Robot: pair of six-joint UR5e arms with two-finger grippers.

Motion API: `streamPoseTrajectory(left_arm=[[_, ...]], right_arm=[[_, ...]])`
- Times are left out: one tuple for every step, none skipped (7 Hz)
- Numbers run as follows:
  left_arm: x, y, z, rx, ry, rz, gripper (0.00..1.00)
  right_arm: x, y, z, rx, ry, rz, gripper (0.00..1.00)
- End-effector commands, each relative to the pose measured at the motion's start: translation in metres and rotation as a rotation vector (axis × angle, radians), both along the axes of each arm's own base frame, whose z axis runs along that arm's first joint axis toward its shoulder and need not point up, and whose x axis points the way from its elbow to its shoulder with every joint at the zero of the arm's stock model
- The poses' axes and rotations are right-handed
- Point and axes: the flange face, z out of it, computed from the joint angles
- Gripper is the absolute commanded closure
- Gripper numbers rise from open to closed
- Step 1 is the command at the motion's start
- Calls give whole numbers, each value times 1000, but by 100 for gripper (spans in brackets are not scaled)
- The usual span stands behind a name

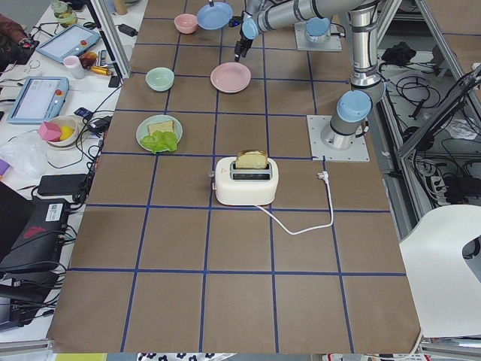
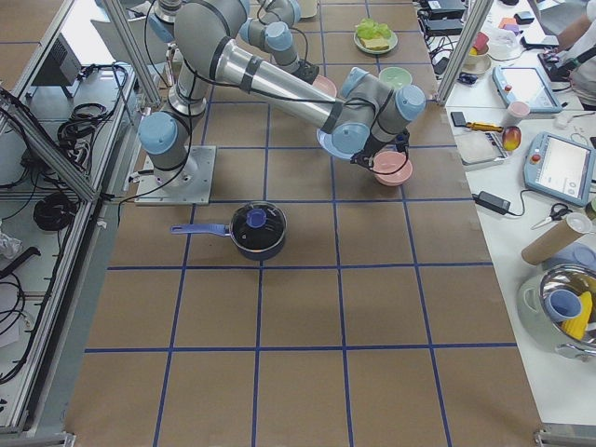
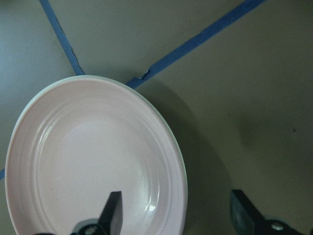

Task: Stack three plates with pink and blue
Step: 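Lower pink plate onto cream plate and open left gripper while right holds blue plate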

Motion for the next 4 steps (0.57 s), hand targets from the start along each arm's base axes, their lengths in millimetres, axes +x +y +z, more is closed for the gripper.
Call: streamPoseTrajectory(left_arm=[[-1, -2, 44, -12, 14, 0, 0], [3, 1, 71, 1, 15, 2, 0], [14, -2, 101, 28, 59, 24, 0], [39, -13, 130, 20, 92, 66, 0]], right_arm=[[27, -1, -1, 15, -2, -34, 100], [49, -2, -4, 31, 9, -44, 100], [64, -2, -5, 39, 18, -51, 100], [81, 2, -7, 54, -1, -98, 100]])
